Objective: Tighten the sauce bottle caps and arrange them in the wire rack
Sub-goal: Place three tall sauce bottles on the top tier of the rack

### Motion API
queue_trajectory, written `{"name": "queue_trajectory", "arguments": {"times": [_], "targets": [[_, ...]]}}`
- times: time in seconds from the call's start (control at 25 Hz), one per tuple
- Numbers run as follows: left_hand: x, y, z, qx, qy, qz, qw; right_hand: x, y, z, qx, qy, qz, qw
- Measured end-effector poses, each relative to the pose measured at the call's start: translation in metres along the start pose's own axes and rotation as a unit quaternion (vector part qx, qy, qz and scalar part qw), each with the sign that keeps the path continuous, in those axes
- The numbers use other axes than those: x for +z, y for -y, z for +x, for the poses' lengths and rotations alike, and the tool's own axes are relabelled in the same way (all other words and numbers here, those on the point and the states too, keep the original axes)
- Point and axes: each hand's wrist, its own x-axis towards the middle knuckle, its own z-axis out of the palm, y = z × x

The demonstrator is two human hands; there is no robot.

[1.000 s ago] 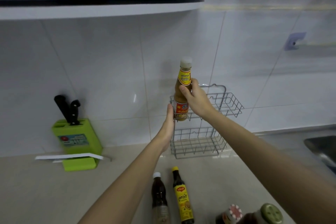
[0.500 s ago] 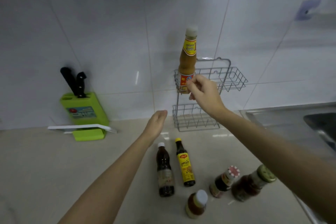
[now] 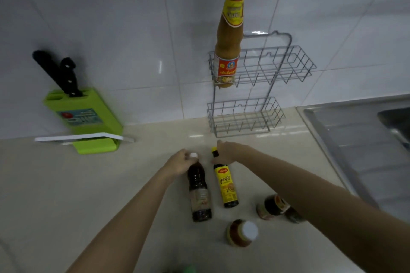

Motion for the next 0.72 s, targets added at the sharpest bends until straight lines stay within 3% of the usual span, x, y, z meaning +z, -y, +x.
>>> {"name": "queue_trajectory", "arguments": {"times": [0.2, 0.32, 0.6, 0.72], "targets": [[0.006, 0.007, 0.014, 0.009, 0.015, -0.07, 0.997, 0.009, 0.008, 0.02, -0.008, -0.032, 0.043, 0.999], [0.009, 0.008, 0.016, 0.001, 0.023, -0.092, 0.996, 0.012, 0.006, 0.032, -0.012, -0.024, -0.006, 1.0], [0.021, -0.012, 0.008, -0.003, -0.017, 0.02, 1.0, 0.022, 0.007, 0.04, -0.036, -0.03, -0.018, 0.999], [-0.004, -0.028, 0.001, 0.055, -0.032, 0.074, 0.995, -0.001, -0.006, 0.027, -0.07, -0.048, 0.016, 0.996]]}}
